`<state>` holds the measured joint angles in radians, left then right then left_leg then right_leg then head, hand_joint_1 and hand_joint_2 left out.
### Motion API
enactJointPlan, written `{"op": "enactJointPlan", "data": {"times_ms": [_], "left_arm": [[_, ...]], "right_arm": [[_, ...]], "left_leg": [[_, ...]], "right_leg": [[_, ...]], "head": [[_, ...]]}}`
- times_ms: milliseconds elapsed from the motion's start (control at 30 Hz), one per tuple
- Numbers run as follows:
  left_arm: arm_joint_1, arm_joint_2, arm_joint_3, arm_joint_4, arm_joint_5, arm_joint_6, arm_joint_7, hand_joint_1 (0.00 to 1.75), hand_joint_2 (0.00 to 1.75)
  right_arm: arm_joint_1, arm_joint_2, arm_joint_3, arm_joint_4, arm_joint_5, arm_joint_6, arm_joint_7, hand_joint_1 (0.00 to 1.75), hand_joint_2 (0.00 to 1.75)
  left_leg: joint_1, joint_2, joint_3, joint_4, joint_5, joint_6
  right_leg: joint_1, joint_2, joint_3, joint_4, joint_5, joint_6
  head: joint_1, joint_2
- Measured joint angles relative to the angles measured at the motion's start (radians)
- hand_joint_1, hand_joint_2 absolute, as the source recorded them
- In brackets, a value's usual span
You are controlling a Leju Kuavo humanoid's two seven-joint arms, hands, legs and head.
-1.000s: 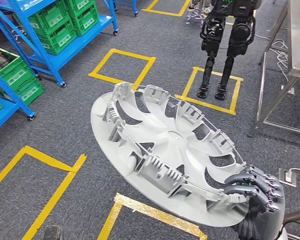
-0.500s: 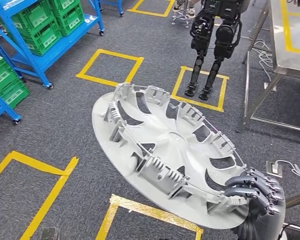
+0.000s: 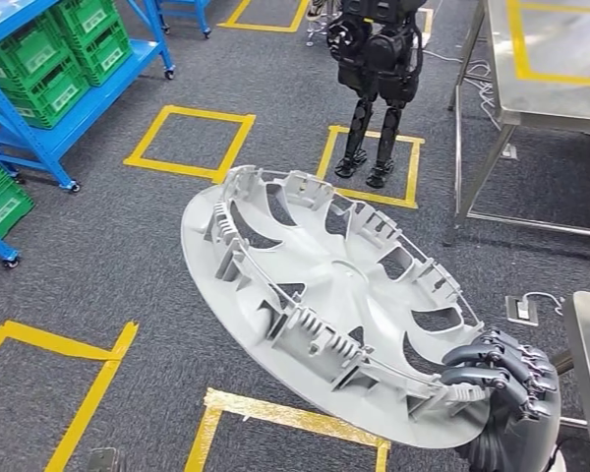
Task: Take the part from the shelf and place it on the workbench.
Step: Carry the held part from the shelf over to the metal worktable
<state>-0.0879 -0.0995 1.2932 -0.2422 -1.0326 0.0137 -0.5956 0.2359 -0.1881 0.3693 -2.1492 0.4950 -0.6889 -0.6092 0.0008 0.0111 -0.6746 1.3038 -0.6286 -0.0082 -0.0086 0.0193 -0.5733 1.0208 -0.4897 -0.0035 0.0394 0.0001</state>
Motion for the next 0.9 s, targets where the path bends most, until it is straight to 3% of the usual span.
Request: {"op": "enactJointPlan", "data": {"times_ms": [33, 67, 133, 200, 267, 333, 433, 500, 533, 567, 633, 700, 767, 833, 900], "left_arm": [[0.001, 0.0, 0.0, 0.0, 0.001, 0.0, 0.0, 0.0, 0.0], [0.001, 0.001, 0.0, 0.0, 0.001, 0.0, 0.0, 0.0, 0.0], [0.001, 0.002, 0.0, 0.0, 0.003, 0.0, 0.0, 0.0, 0.0], [0.001, 0.003, 0.0, 0.0, 0.004, 0.0, 0.0, 0.0, 0.0], [0.0, 0.003, 0.0, 0.0, 0.004, 0.0, 0.0, 0.0, 0.0], [-0.001, 0.003, -0.001, 0.0, 0.004, 0.0, 0.0, 0.0, 0.0], [0.0, 0.002, -0.001, 0.0, 0.004, 0.0, 0.0, 0.0, 0.0], [0.003, 0.002, -0.001, 0.0, 0.004, 0.0, 0.0, 0.0, 0.0], [0.003, 0.001, -0.001, 0.0, 0.004, 0.0, 0.0, 0.0, 0.0], [0.002, 0.001, -0.001, 0.0, 0.004, 0.0, 0.0, 0.0, 0.0], [0.001, 0.0, -0.001, 0.0, 0.004, 0.0, 0.0, 0.0, 0.0], [0.002, 0.001, -0.001, 0.0, 0.004, 0.0, 0.0, 0.0, 0.0], [0.002, 0.001, -0.001, 0.0, 0.004, 0.0, 0.0, 0.0, 0.0], [0.001, 0.002, -0.001, 0.0, 0.004, -0.001, 0.0, 0.0, 0.0], [0.003, 0.002, -0.001, 0.0, 0.004, -0.003, 0.0, 0.0, 0.0]], "right_arm": [[0.0, 0.0, 0.0, 0.0, -0.001, 0.0, 0.0, 1.75, 1.75], [0.0, 0.0, 0.0, 0.0, -0.002, 0.0, 0.0, 1.75, 1.75], [-0.001, 0.0, 0.0, 0.0, -0.003, 0.0, 0.0, 1.75, 1.75], [-0.001, 0.0, 0.0, 0.0, -0.004, 0.0, 0.0, 1.75, 1.75], [0.0, 0.0, 0.0, 0.0, -0.005, 0.0, 0.0, 1.75, 1.75], [0.003, 0.0, 0.0, 0.0, -0.005, 0.0, 0.0, 1.75, 1.75], [0.002, -0.001, 0.002, -0.001, -0.005, 0.0, 0.0, 1.75, 1.75], [0.003, 0.0, 0.002, 0.0, -0.006, 0.0, 0.0, 1.75, 1.75], [0.003, 0.0, 0.002, 0.0, -0.006, 0.0, 0.0, 1.75, 1.75], [0.004, 0.0, 0.002, 0.0, -0.006, 0.0, 0.0, 1.75, 1.75], [0.004, 0.0, 0.002, 0.0, -0.006, 0.0, 0.0, 1.75, 1.75], [0.005, 0.0, 0.002, 0.0, -0.006, 0.0, -0.001, 1.75, 1.75], [0.009, 0.0, 0.0, 0.0, -0.006, 0.0, -0.001, 1.75, 1.75], [0.012, 0.0, -0.001, -0.002, -0.004, 0.0, -0.002, 1.75, 1.75], [0.011, 0.0, -0.001, -0.004, -0.002, 0.0, -0.004, 1.75, 1.75]], "left_leg": [[0.0, -0.003, 0.009, -0.021, 0.024, 0.004], [-0.001, -0.011, 0.034, -0.076, 0.061, 0.009], [-0.001, -0.047, 0.095, -0.211, 0.124, 0.021], [-0.003, -0.07, 0.125, -0.281, 0.136, 0.027], [-0.004, -0.057, 0.129, -0.296, 0.134, 0.029], [0.0, -0.037, 0.134, -0.311, 0.142, 0.034], [-0.001, -0.005, 0.138, -0.32, 0.146, 0.04], [-0.002, 0.018, 0.137, -0.319, 0.145, 0.041], [-0.002, 0.029, 0.138, -0.319, 0.144, 0.04], [-0.002, 0.039, 0.139, -0.318, 0.142, 0.038], [-0.005, 0.057, 0.142, -0.312, 0.135, 0.03], [-0.011, 0.071, 0.143, -0.305, 0.129, 0.021], [-0.013, 0.087, 0.143, -0.301, 0.127, 0.016], [-0.008, 0.07, 0.139, -0.283, 0.107, 0.007], [-0.003, 0.024, 0.102, -0.191, 0.049, -0.001]], "right_leg": [[0.001, 0.009, 0.001, 0.0, 0.0, 0.0], [0.001, 0.018, 0.003, 0.0, 0.0, 0.0], [0.001, 0.035, 0.004, 0.001, 0.001, 0.002], [-0.001, 0.051, -0.004, 0.003, 0.005, 0.011], [-0.004, 0.068, -0.014, 0.002, 0.01, 0.023], [-0.003, 0.053, -0.031, 0.025, -0.007, 0.032], [-0.001, 0.001, -0.108, 0.185, -0.093, 0.041], [-0.003, -0.011, -0.146, 0.266, -0.116, 0.047], [-0.003, -0.014, -0.141, 0.259, -0.102, 0.048], [-0.004, -0.021, -0.114, 0.21, -0.072, 0.049], [-0.001, -0.059, -0.038, 0.073, -0.018, 0.048], [0.003, -0.082, 0.001, 0.002, -0.004, 0.037], [0.005, -0.066, 0.0, 0.0, -0.004, 0.022], [0.003, -0.047, -0.002, 0.0, -0.001, 0.011], [0.001, -0.028, -0.003, -0.001, 0.002, 0.001]], "head": [[0.0, 0.0], [0.0, 0.0], [0.001, 0.0], [-0.001, 0.0], [-0.004, 0.0], [-0.002, 0.0], [0.005, 0.0], [0.005, 0.0], [0.005, 0.0], [0.005, 0.0], [0.006, 0.0], [0.005, 0.0], [0.003, 0.0], [0.002, 0.0], [-0.002, 0.0]]}}
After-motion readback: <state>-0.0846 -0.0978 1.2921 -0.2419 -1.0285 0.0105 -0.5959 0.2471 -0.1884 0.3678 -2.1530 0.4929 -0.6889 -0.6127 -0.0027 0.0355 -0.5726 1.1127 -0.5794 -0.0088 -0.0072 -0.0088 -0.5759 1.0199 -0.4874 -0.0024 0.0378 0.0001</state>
